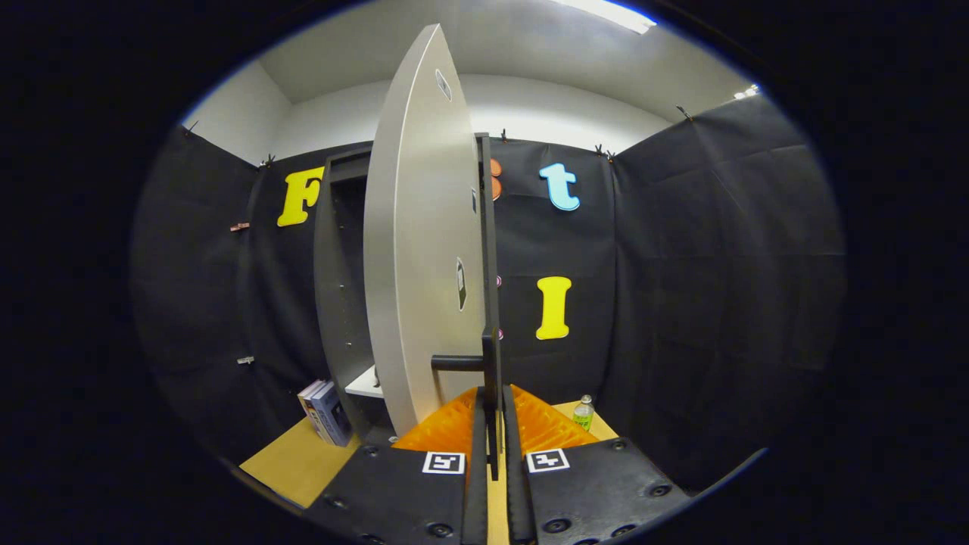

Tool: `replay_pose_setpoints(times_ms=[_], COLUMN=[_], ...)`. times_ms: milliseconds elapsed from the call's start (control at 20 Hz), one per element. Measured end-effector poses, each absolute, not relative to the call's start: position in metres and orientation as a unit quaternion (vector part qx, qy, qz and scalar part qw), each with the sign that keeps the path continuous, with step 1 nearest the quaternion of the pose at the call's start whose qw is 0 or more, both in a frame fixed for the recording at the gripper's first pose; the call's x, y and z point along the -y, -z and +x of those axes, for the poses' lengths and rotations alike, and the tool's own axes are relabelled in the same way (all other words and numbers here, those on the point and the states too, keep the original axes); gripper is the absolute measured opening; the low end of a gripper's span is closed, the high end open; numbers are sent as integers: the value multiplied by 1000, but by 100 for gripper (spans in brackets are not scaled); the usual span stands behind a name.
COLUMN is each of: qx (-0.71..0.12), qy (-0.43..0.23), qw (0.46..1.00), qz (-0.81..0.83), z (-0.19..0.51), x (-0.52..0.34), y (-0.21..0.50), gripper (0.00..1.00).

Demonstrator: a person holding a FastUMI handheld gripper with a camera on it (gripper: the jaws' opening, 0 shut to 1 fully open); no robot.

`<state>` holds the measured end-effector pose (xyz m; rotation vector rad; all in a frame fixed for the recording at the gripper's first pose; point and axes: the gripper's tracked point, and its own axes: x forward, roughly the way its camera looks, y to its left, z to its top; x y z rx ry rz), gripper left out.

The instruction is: Open the shoe cabinet door, grab the shoes and put them into the shoe cabinet, then close the shoe cabinet door.

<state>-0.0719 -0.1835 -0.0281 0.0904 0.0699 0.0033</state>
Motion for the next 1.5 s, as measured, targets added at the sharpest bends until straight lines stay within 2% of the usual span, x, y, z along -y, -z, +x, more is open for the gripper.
replay_pose_setpoints(times_ms=[150, 300, 650, 850, 900, 1050, 1350, 1500], qx=[-47, -48, -47, -42, -44, -57, -181, -228], qy=[-10, -25, -34, -94, -107, -133, -168, -171], qw=[997, 997, 997, 994, 993, 989, 967, 957], qz=[55, 62, 44, 43, 27, 16, 60, 56], z=[-73, -85, -125, -158, -169, -174, -157, -153], x=[201, 206, 196, 144, 136, 105, 13, -6], y=[31, 21, -8, -14, -5, 20, 114, 161], gripper=[15, 10, 21, 88, 97, 99, 98, 99])
